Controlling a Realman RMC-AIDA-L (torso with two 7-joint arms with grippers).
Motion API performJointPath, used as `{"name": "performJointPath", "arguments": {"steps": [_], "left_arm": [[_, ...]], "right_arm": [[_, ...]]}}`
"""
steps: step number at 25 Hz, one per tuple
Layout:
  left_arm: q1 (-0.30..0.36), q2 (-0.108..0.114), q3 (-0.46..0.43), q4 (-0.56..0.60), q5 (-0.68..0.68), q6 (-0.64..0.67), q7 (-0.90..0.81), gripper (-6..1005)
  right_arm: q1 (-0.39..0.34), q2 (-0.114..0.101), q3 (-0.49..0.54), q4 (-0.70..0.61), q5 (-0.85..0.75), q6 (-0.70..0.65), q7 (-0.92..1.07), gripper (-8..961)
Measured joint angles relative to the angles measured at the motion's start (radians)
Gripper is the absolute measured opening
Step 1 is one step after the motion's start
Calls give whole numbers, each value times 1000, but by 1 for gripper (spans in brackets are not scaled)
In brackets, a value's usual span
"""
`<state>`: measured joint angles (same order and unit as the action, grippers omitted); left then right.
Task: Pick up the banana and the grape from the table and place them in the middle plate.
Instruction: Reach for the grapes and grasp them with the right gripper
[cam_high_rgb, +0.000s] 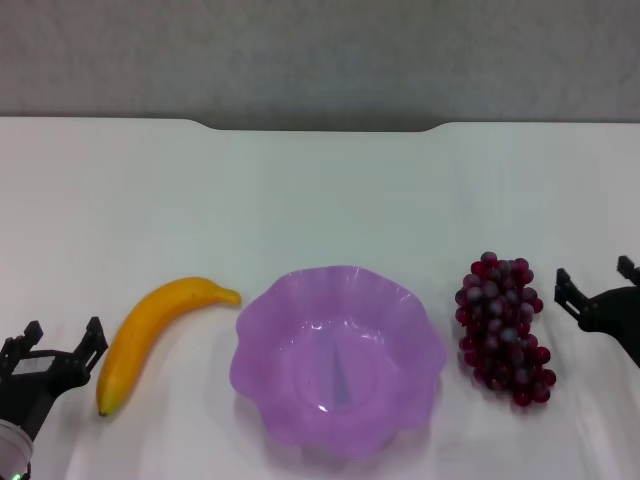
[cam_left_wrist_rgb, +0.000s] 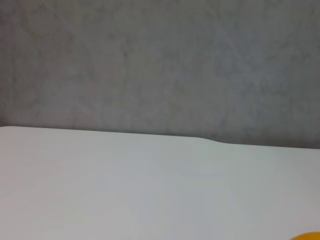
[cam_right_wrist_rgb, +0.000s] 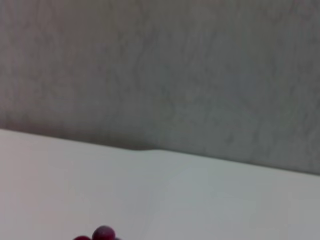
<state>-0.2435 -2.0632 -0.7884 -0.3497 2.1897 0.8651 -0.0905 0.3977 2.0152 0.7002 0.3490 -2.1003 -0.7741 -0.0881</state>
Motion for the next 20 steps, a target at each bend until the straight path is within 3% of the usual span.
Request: {"name": "performJointPath", "arguments": {"steps": [5, 11, 20], "left_arm": [[-2, 0, 11, 0, -5, 0, 0, 816], [-2, 0, 11, 0, -5, 0, 0, 816], [3, 0, 11, 2, -7, 0, 0, 816]], "right_arm": [[-26, 0, 5, 11, 10, -51, 34, 856], [12, -6, 8, -7, 8, 49, 198, 853], [8, -5, -10, 37, -2, 56, 64, 838]]}}
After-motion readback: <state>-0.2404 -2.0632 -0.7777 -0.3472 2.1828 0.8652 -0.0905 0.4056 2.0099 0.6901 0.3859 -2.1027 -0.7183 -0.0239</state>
